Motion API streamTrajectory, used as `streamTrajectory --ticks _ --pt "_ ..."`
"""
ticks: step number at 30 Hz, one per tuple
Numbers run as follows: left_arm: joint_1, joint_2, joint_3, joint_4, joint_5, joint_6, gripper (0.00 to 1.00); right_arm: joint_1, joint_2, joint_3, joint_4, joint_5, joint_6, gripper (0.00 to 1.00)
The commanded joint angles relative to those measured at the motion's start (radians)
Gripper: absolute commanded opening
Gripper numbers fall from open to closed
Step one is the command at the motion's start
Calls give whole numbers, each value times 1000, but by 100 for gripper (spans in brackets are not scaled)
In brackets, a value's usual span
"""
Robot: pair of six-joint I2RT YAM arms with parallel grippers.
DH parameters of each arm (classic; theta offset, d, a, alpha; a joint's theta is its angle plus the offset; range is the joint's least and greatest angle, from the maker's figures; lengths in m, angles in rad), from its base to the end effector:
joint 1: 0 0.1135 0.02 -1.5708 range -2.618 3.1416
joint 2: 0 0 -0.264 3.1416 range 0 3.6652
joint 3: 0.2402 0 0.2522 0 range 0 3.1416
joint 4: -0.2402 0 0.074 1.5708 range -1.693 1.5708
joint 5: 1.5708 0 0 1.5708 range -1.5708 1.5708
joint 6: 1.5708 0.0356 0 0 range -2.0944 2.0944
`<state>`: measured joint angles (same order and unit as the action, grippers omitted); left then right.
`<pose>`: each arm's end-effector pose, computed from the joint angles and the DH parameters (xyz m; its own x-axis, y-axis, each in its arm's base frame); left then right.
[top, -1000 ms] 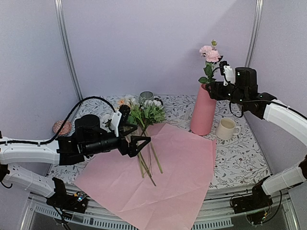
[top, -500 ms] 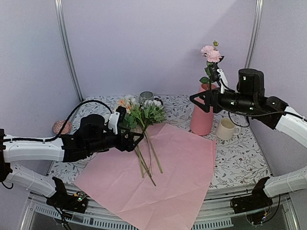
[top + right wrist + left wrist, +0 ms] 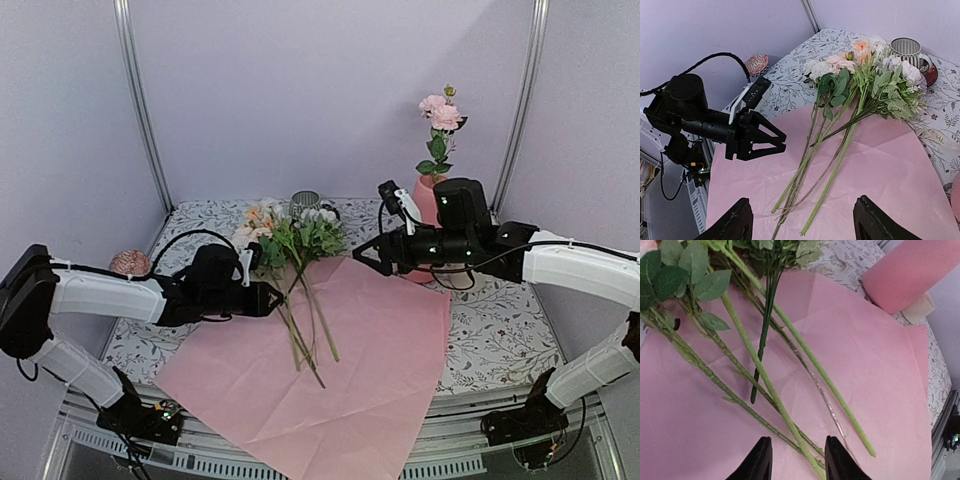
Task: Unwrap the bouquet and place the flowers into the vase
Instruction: Pick up the fake flower from the flattened wrapping paper.
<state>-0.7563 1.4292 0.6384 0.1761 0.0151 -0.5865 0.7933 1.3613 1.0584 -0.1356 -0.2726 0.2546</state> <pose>0.2085 -0.1975 0.1797 -0.7341 -0.0682 -0.6756 0.3468 0.8177 -0.4594 0.2140 0.2311 0.3099 -0.5042 -0.1664 -0.8474 -0.7547 0.5619 0.3387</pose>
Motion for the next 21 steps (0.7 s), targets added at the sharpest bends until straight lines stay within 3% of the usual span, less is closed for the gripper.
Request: streamTrajectory --ticks 1,11,21 --pt "33 110 76 -52 49 -52 36 10 32 -37 105 -9 19 71" --pt "37 299 179 -32 204 -71 29 12 147 -50 149 -23 37 71" --pt "36 320 220 -86 150 -98 33 12 170 -69 177 -13 35 71"
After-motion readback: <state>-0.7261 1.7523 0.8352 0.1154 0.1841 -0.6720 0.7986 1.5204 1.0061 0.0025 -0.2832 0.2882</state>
